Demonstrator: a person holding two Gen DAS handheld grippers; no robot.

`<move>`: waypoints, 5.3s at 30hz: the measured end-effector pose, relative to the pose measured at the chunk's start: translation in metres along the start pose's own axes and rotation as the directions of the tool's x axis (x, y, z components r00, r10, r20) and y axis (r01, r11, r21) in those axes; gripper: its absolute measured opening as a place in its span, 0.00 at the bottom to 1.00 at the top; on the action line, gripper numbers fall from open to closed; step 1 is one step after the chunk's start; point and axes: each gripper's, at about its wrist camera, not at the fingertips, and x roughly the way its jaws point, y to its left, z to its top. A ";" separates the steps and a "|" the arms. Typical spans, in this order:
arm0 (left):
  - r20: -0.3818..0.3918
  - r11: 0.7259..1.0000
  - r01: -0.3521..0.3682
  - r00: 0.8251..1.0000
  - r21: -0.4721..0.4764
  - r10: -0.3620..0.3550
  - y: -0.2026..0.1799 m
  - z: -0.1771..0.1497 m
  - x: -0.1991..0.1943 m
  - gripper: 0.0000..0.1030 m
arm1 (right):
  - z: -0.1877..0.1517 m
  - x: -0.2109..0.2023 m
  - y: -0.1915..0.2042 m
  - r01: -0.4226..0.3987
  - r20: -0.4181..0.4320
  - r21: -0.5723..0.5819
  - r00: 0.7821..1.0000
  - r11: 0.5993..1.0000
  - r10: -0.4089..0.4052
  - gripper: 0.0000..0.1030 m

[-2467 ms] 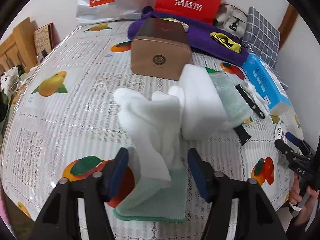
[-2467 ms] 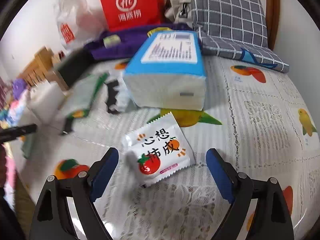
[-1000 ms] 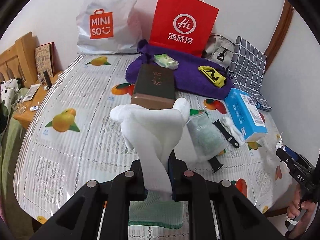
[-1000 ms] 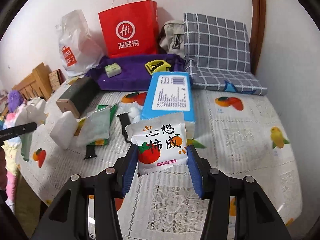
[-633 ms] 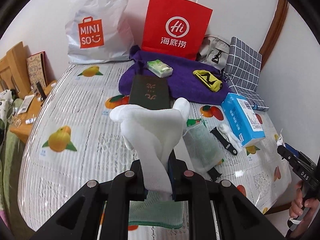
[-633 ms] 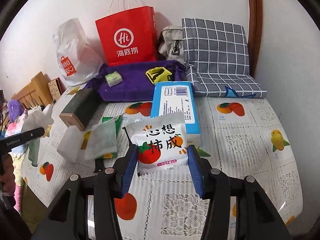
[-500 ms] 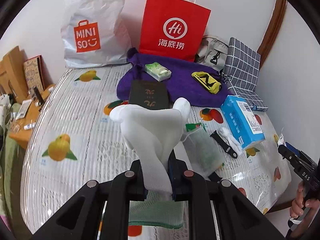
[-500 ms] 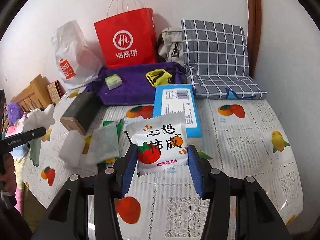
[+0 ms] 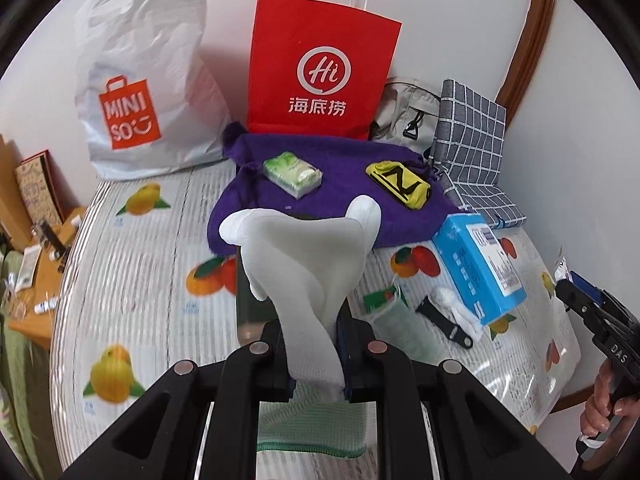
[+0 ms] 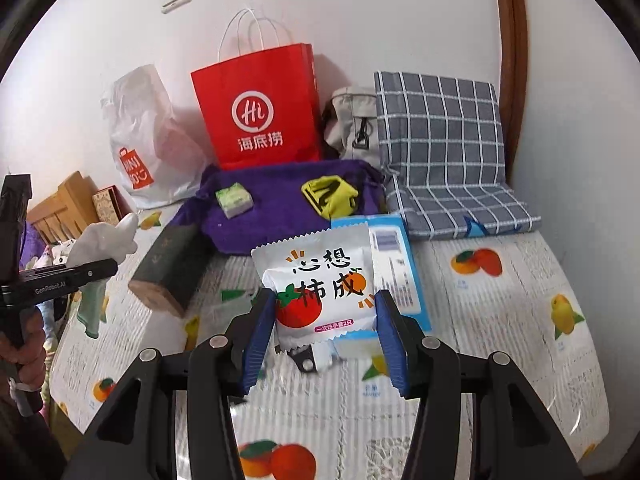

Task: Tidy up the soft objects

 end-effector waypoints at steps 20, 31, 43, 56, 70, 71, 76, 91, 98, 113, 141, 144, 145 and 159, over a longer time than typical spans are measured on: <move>-0.017 0.999 -0.030 0.999 -0.015 0.030 0.003 0.078 0.056 0.15 | 0.066 0.078 -0.006 -0.014 -0.038 0.013 0.999 1.000 0.014 0.49; -0.018 0.998 -0.043 0.999 -0.044 0.043 0.006 0.128 0.090 0.15 | 0.126 0.136 -0.017 -0.062 -0.078 -0.006 0.995 0.998 0.062 0.49; -0.052 0.993 -0.036 0.998 -0.113 0.031 0.027 0.148 0.144 0.15 | 0.154 0.206 -0.010 -0.111 -0.171 -0.087 0.981 0.990 0.095 0.49; -0.115 0.990 -0.051 0.993 -0.134 0.035 0.045 0.147 0.177 0.15 | 0.124 0.256 -0.001 -0.167 -0.361 -0.162 0.927 0.973 0.100 0.49; -0.153 0.987 -0.033 0.988 -0.155 0.009 0.043 0.142 0.197 0.15 | 0.113 0.261 0.007 -0.130 -0.372 -0.287 0.928 0.949 0.015 0.50; -0.157 0.988 -0.035 0.987 -0.150 0.011 0.041 0.141 0.199 0.15 | 0.113 0.262 0.006 -0.128 -0.372 -0.289 0.928 0.949 0.012 0.50; -0.165 0.988 -0.040 0.986 -0.148 0.015 0.039 0.140 0.202 0.15 | 0.113 0.263 0.005 -0.121 -0.370 -0.304 0.929 0.945 -0.001 0.50; -0.158 0.993 -0.041 0.987 -0.113 0.023 0.029 0.147 0.192 0.57 | 0.123 0.234 0.034 -0.083 -0.209 -0.354 0.978 0.931 0.008 0.72; -0.089 0.994 -0.055 0.995 -0.099 0.046 0.030 0.156 0.160 0.59 | 0.132 0.188 0.028 -0.165 -0.138 -0.204 0.981 0.965 0.139 0.73; -0.007 0.997 0.028 1.000 -0.068 -0.028 0.008 0.159 0.110 0.59 | 0.003 0.082 -0.011 -0.124 -0.211 -0.053 0.971 0.991 0.111 0.45; -0.065 0.997 -0.069 0.995 0.024 0.071 -0.006 0.020 0.030 0.60 | -0.068 0.092 -0.017 -0.129 -0.188 0.146 0.970 0.981 0.156 0.03; -0.096 0.997 -0.077 0.992 0.002 0.076 -0.004 -0.006 0.028 0.60 | -0.069 0.076 -0.018 -0.145 -0.164 0.147 0.972 0.979 0.169 0.03; -0.104 0.997 -0.072 0.992 -0.009 0.071 -0.004 -0.015 0.027 0.60 | -0.071 0.069 -0.019 -0.148 -0.161 0.146 0.972 0.978 0.171 0.03; -0.204 0.992 -0.088 0.977 -0.094 0.067 -0.037 -0.083 0.059 0.70 | -0.120 0.013 -0.049 -0.108 -0.174 0.080 0.977 0.991 0.121 0.04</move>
